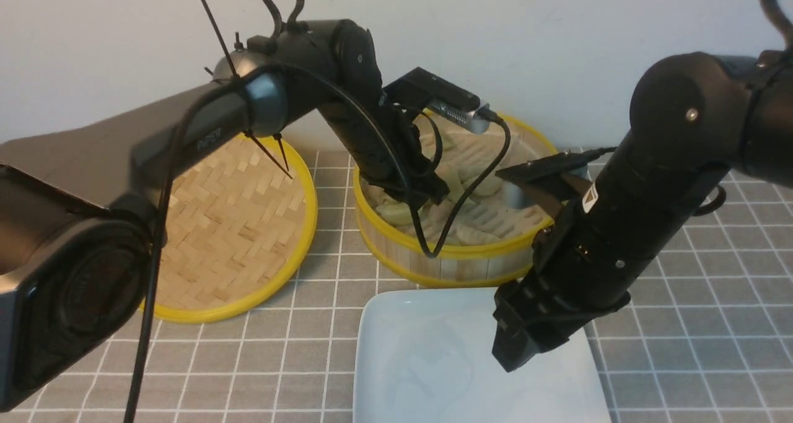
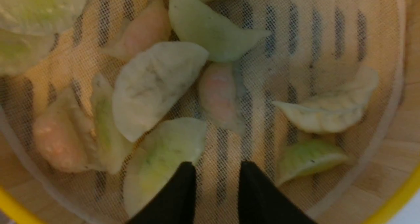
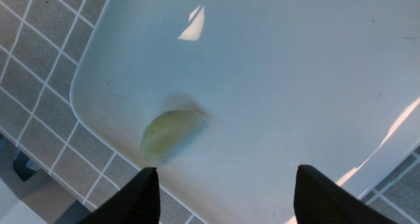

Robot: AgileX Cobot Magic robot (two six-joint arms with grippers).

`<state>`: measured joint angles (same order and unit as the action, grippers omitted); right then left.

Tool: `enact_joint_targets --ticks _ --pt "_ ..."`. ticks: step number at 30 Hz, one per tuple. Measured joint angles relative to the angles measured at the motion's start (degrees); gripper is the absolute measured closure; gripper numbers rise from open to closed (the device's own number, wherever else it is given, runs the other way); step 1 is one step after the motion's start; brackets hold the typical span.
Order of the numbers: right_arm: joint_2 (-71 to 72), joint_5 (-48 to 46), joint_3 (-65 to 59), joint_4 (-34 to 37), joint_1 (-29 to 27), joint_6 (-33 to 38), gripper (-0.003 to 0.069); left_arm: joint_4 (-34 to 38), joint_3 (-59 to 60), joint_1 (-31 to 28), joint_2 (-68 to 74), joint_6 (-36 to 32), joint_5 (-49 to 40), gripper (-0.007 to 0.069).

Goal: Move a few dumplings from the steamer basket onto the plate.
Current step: Use the left arm to grab a dumpling from the steamer, then use the left arm to put the dumpling into the plate

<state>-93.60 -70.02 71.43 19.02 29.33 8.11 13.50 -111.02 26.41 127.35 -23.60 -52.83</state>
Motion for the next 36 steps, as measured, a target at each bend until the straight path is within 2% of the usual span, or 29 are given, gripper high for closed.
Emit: enact_joint_targets --ticks 1,4,10,18,20,23,26,31,36 --pt "0.00 0.00 0.00 0.00 0.00 0.00 0.0162 -1.08 0.00 0.13 0.29 -0.30 0.87 0.0372" --pt "0.00 0.00 0.00 0.00 0.00 0.00 0.0162 -3.20 -0.12 0.45 0.93 -1.11 1.27 0.0293" --pt "0.00 -0.02 0.00 -0.13 0.00 0.00 0.0162 -4.90 -0.12 0.97 3.24 -1.97 4.05 0.0229" --pt "0.00 -0.07 0.00 -0.13 0.00 0.00 0.0162 -6.65 -0.25 0.97 5.83 -1.91 5.47 0.0232" --pt "0.00 -0.07 0.00 -0.13 0.00 0.00 0.0162 -6.80 -0.59 0.97 6.07 -1.13 5.39 0.0272" --pt "0.00 -0.07 0.00 -0.13 0.00 0.00 0.0162 -6.85 -1.00 1.03 6.08 0.94 4.83 0.0393" --pt "0.00 -0.07 0.00 -0.20 0.00 0.00 0.0162 -7.60 -2.99 1.14 6.08 3.31 0.57 0.0388" --pt "2.15 -0.07 -0.02 -0.85 0.00 0.00 0.0166 -7.52 -11.51 1.33 2.20 6.61 -12.12 0.0388" --pt "7.84 -0.27 -0.02 -3.47 0.00 0.00 0.0192 -4.51 -13.70 1.38 -4.70 7.83 -16.87 0.0388"
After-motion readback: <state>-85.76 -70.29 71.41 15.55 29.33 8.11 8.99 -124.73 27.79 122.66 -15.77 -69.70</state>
